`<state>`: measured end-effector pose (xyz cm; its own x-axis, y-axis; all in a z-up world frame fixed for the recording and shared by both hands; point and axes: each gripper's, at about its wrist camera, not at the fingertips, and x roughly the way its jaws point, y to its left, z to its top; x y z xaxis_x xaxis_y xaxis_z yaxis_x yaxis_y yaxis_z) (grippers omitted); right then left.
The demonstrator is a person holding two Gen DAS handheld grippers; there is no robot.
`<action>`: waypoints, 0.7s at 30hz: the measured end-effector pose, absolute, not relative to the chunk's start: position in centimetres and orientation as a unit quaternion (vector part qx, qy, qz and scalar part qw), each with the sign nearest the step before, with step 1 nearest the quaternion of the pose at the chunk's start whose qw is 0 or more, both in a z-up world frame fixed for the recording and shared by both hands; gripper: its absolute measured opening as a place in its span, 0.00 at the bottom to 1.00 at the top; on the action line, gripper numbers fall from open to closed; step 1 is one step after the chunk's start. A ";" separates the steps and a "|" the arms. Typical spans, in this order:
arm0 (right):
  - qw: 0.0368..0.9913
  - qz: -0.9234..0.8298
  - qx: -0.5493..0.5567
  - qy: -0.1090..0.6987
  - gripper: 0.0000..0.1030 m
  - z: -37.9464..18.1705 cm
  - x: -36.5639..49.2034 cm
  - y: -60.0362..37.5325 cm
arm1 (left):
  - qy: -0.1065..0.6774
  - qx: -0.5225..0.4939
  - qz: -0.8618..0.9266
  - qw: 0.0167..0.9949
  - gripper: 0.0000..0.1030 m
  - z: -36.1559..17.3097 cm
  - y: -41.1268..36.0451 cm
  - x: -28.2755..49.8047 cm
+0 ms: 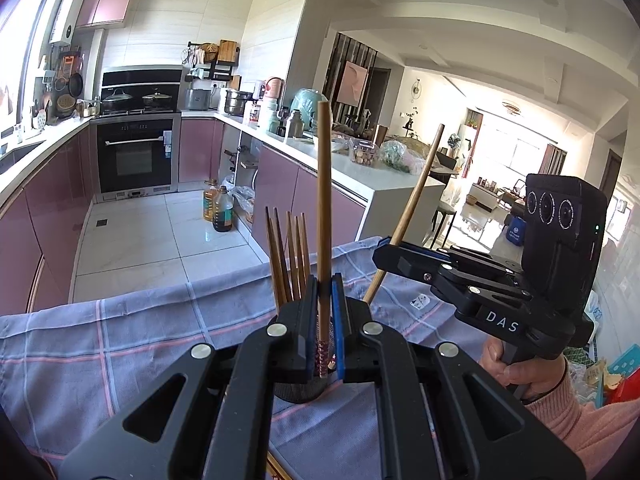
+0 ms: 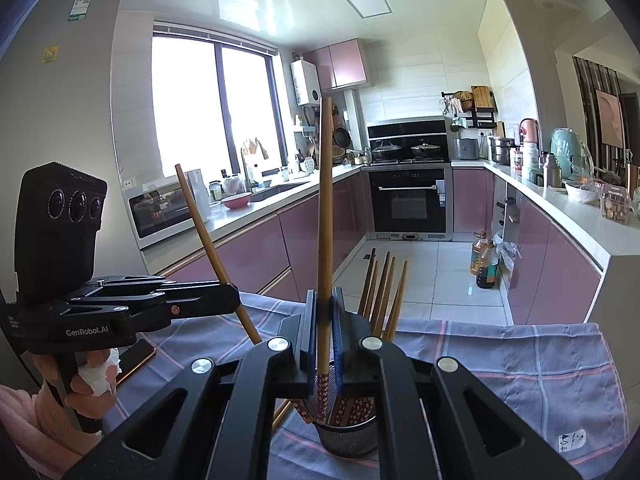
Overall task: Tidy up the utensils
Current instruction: 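Lower the chopstick into the cup with the left tool while the right tool lowers its own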
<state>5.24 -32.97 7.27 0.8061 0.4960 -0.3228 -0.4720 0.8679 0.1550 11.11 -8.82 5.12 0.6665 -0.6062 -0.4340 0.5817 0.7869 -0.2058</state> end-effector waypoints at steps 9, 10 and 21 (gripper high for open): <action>0.951 0.246 0.034 0.185 0.06 7.0 6.2 -32.8 | 0.247 -0.018 -0.320 0.915 0.07 4.8 -9.3 11.4; 0.951 0.245 0.034 0.187 0.06 6.8 6.2 -32.7 | 0.249 -0.016 -0.318 0.914 0.07 4.6 -9.4 11.4; 0.947 0.240 0.039 0.210 0.06 5.6 7.4 -32.4 | 0.270 0.004 -0.307 0.913 0.07 3.4 -10.6 11.3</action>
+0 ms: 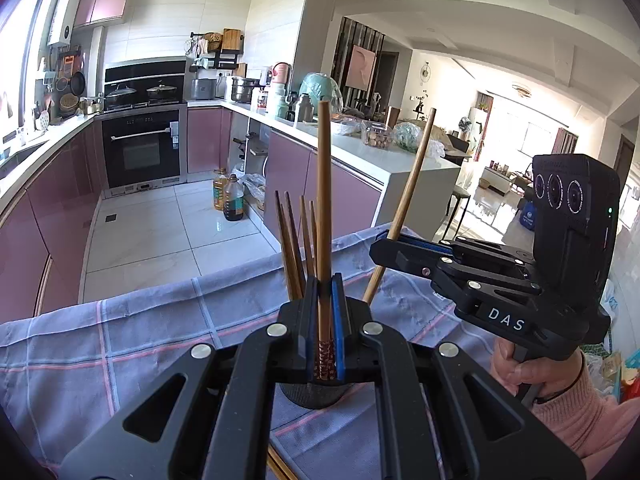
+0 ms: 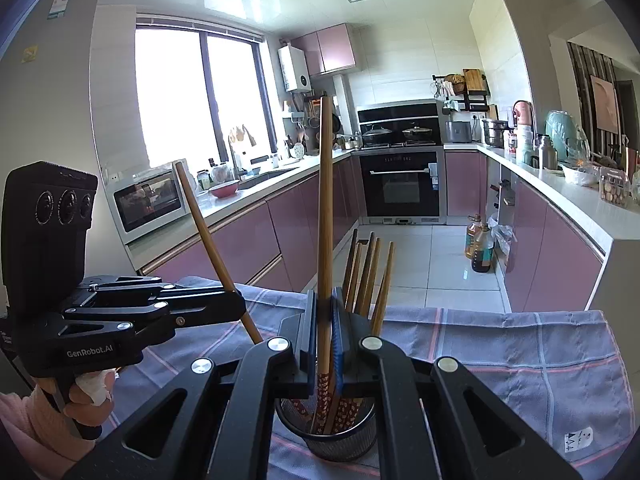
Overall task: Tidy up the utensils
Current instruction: 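Lower the chopstick into the cup with the left tool while the right tool lowers its own, then open the left tool in the cup while the right tool releases its chopstick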
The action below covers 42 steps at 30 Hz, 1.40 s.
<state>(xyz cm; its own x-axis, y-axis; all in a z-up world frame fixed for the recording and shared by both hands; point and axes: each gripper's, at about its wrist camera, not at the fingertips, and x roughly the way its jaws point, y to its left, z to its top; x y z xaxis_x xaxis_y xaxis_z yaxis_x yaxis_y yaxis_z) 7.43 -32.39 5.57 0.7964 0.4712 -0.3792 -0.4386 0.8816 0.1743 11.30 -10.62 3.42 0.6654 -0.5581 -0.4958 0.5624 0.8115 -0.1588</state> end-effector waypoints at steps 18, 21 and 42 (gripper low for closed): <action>0.942 0.238 0.043 0.231 0.06 4.4 8.4 -32.2 | 0.283 0.021 -0.298 0.911 0.07 3.8 -11.7 11.7; 0.942 0.237 0.044 0.235 0.06 4.0 8.7 -32.2 | 0.286 0.025 -0.296 0.911 0.07 3.7 -11.5 11.7; 0.932 0.236 0.046 0.270 0.06 1.7 9.8 -31.9 | 0.324 0.047 -0.292 0.899 0.07 2.2 -12.8 13.7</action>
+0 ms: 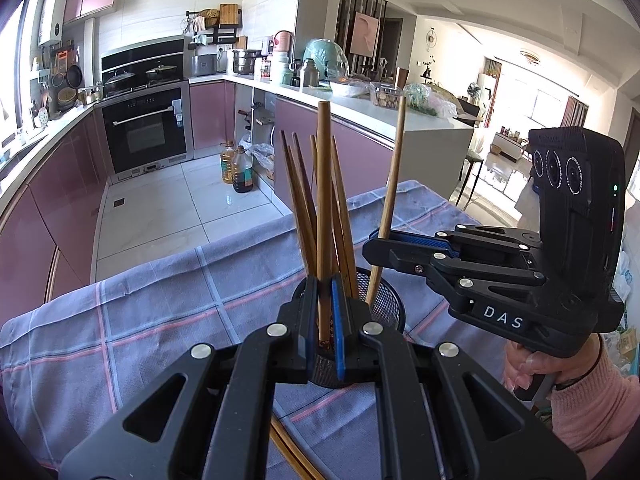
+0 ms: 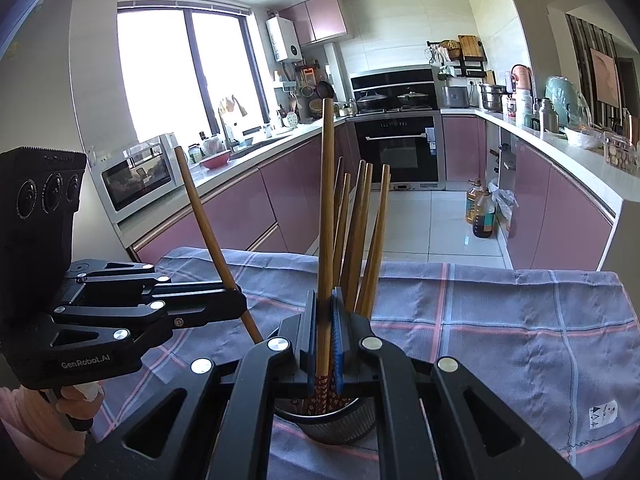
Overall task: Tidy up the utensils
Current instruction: 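Open the left tool in the cup while the right tool releases its chopstick, then withdraw both tools from the cup toward the last two chopsticks on the cloth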
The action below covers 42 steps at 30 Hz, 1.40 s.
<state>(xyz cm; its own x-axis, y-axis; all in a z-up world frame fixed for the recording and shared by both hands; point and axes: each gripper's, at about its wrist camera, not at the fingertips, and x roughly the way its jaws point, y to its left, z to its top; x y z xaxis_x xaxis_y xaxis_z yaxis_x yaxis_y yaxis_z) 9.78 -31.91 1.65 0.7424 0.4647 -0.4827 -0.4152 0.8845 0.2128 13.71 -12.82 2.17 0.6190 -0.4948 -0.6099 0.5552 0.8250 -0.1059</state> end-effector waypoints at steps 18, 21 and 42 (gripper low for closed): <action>0.929 0.218 0.066 0.293 0.07 0.0 11.7 -32.4 | 0.351 0.032 -0.277 0.894 0.08 -0.2 -12.9 17.4; 0.929 0.216 0.070 0.293 0.10 0.0 11.7 -32.6 | 0.352 0.029 -0.276 0.894 0.08 -0.5 -12.9 17.7; 0.931 0.243 0.065 0.263 0.67 0.8 7.1 -32.4 | 0.311 0.021 -0.234 0.921 0.49 -1.4 -9.1 14.4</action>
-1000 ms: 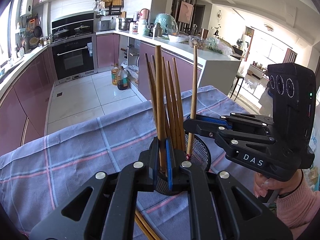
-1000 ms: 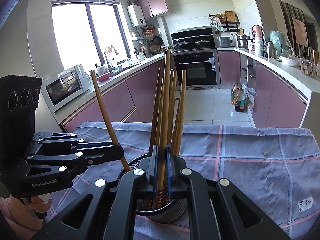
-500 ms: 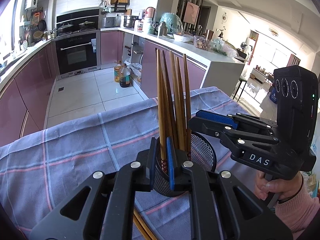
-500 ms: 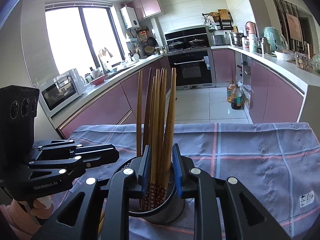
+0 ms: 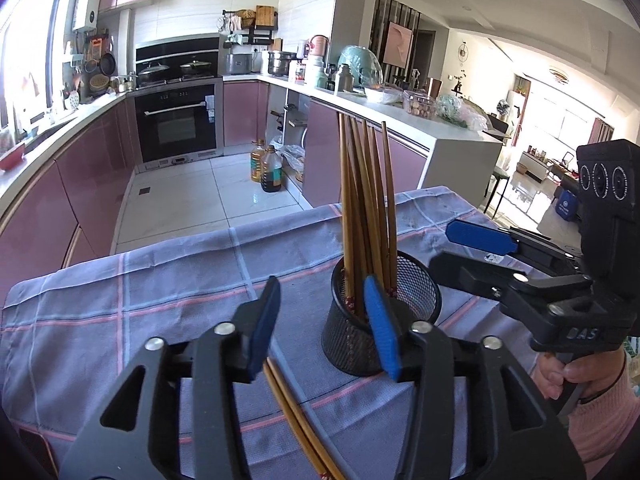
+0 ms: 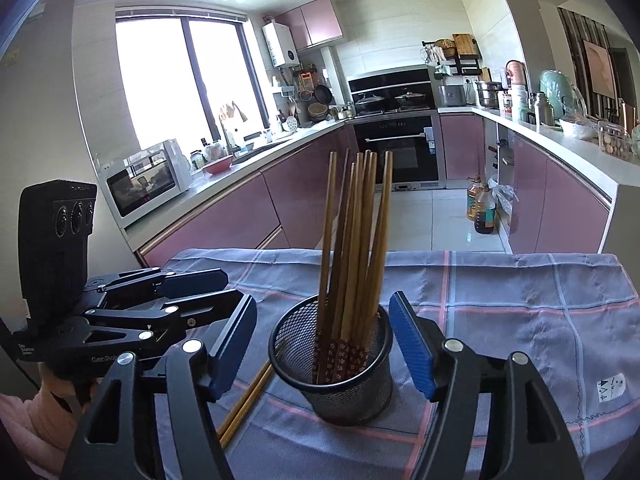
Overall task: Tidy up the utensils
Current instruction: 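Withdraw both tools from the cup toward the last two chopsticks on the cloth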
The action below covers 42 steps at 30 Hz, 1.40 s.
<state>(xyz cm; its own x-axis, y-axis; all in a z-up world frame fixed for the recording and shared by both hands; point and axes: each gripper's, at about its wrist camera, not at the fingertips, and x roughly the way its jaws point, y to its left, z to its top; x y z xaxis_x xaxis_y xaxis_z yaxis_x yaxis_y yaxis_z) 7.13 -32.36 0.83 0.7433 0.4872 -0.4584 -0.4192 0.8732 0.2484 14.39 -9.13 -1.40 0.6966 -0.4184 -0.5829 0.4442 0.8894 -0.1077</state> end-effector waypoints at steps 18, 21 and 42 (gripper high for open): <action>0.895 0.296 0.028 0.334 0.82 -4.2 3.6 -26.7 | 0.330 0.020 -0.134 0.934 0.82 -6.1 -1.7 9.0; 0.886 0.293 0.019 0.358 0.80 -5.5 3.9 -25.5 | 0.345 0.012 -0.127 0.930 0.81 -7.2 -0.8 8.8; 0.872 0.268 -0.026 0.409 0.56 -8.4 3.8 -22.4 | 0.381 0.006 -0.122 0.916 0.76 -9.9 -0.6 9.2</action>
<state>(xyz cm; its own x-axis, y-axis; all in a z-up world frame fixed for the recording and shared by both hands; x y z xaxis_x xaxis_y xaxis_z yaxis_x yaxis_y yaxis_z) 3.81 -22.38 -8.43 0.5223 0.4459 -0.7269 -0.4886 0.8551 0.1734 9.25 -0.63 -9.91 0.6794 -0.2195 -0.7002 0.2292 0.9699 -0.0817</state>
